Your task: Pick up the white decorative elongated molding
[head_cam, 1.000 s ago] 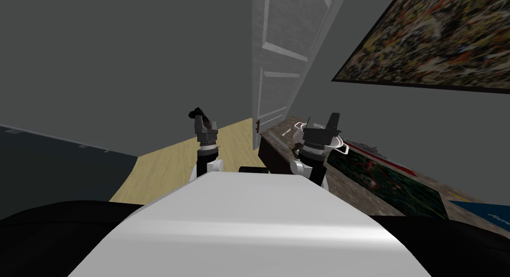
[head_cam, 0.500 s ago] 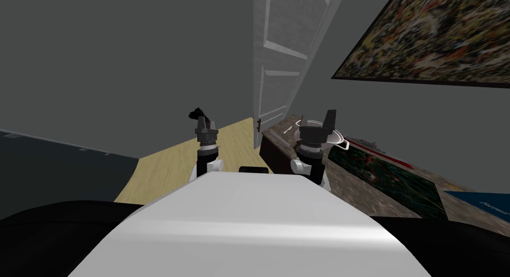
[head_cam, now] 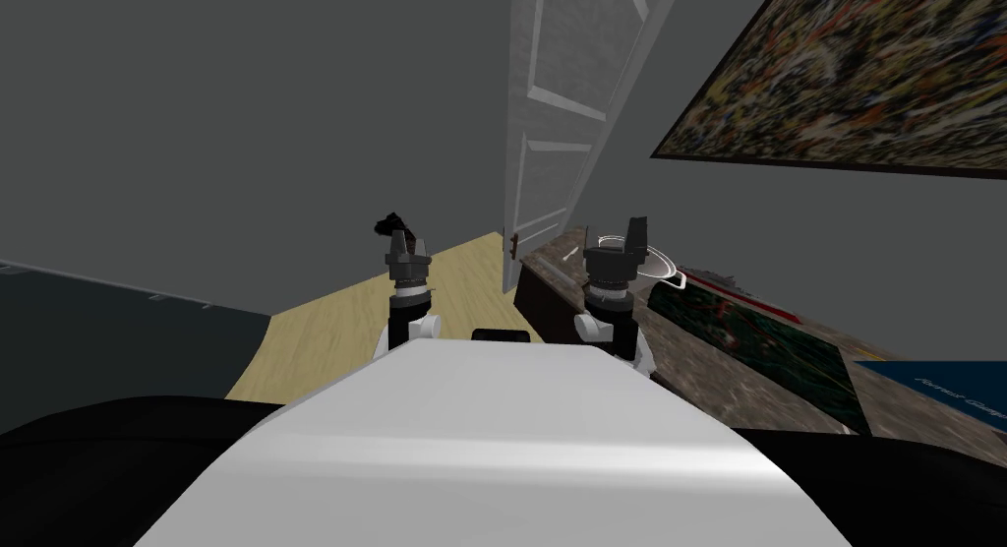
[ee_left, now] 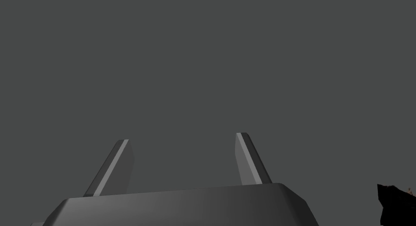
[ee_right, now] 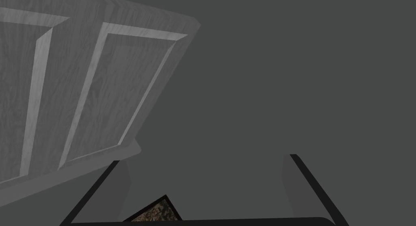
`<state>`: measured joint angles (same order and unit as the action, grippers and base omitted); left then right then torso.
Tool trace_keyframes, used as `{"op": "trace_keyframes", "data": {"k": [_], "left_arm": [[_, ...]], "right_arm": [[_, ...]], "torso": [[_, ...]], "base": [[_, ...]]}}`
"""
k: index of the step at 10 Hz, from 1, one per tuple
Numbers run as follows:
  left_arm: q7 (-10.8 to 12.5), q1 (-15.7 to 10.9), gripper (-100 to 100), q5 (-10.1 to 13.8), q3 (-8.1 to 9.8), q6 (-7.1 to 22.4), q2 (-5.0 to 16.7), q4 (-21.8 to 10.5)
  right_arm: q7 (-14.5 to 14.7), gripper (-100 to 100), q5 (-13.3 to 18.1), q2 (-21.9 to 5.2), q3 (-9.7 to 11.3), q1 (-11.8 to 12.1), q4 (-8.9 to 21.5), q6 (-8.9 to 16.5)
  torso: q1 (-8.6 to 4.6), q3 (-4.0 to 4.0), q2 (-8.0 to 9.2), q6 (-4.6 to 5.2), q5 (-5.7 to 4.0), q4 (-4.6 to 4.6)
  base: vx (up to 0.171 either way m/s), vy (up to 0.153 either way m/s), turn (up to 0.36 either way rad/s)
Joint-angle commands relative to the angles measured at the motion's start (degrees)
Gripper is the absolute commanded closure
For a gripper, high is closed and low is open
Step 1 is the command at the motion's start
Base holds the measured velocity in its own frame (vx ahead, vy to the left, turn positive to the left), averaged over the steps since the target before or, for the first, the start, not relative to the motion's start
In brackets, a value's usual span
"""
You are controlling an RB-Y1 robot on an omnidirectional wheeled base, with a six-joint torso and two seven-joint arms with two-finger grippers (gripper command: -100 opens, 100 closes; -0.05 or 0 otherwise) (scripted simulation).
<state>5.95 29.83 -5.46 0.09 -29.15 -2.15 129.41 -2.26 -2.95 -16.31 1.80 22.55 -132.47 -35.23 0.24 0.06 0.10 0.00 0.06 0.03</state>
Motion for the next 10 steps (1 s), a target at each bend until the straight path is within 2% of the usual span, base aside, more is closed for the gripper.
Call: {"op": "trace_keyframes", "data": {"k": [1, 2, 5, 6, 7, 8, 9, 10], "left_arm": [[0.0, 0.0, 0, 0.0, 0.0, 0.0, 0.0, 0.0], [0.0, 0.0, 0, 0.0, 0.0, 0.0, 0.0, 0.0], [0.0, 0.0, 0, 0.0, 0.0, 0.0, 0.0, 0.0], [0.0, 0.0, 0, 0.0, 0.0, 0.0, 0.0, 0.0], [0.0, 0.0, 0, 0.0, 0.0, 0.0, 0.0, 0.0], [0.0, 0.0, 0, 0.0, 0.0, 0.0, 0.0, 0.0], [0.0, 0.0, 0, 0.0, 0.0, 0.0, 0.0, 0.0], [0.0, 0.0, 0, 0.0, 0.0, 0.0, 0.0, 0.0]], "right_arm": [[0.6, -100, 0.0, -2.9, 1.1, -0.8, 0.6, -0.9], [0.6, -100, 0.0, -3.5, 1.1, -0.8, 0.6, -0.9], [1.8, -100, 0.2, -8.8, 3.4, -2.4, 2.1, -2.4], [1.8, -100, 0.2, -9.6, 3.4, -2.4, 2.1, -2.4], [2.4, -100, 0.3, -11.7, 4.6, -3.1, 3.0, -3.1], [2.4, -100, 0.3, -12.8, 4.6, -3.1, 3.0, -3.1], [3.2, -100, 0.4, -14.9, 5.9, -3.8, 4.0, -3.8], [3.2, -100, 0.4, -16.2, 5.9, -3.8, 4.0, -3.8]], "torso": [[0.0, 0.0, 0.0, 0.0, 0.0, 0.0], [0.06, -0.01, -0.01, 0.0, 0.01, 0.0], [0.09, 0.0, 0.0, 0.0, 0.02, 0.0], [0.15, 0.0, 0.0, 0.0, 0.03, 0.0], [0.06, -0.01, -0.02, 0.0, 0.02, -0.01], [0.05, -0.05, -0.08, 0.0, 0.01, -0.02], [0.01, -0.06, -0.11, 0.0, 0.0, -0.03], [0.05, -0.06, -0.09, 0.0, 0.01, -0.02]], "base": [[-0.027, 0.081, -0.033], [-0.028, 0.084, -0.032], [-0.033, 0.097, -0.034], [-0.024, 0.076, -0.029], [-0.006, 0.074, -0.039], [-0.002, 0.064, -0.019], [-0.012, 0.076, -0.028], [-0.004, 0.069, -0.018]]}}
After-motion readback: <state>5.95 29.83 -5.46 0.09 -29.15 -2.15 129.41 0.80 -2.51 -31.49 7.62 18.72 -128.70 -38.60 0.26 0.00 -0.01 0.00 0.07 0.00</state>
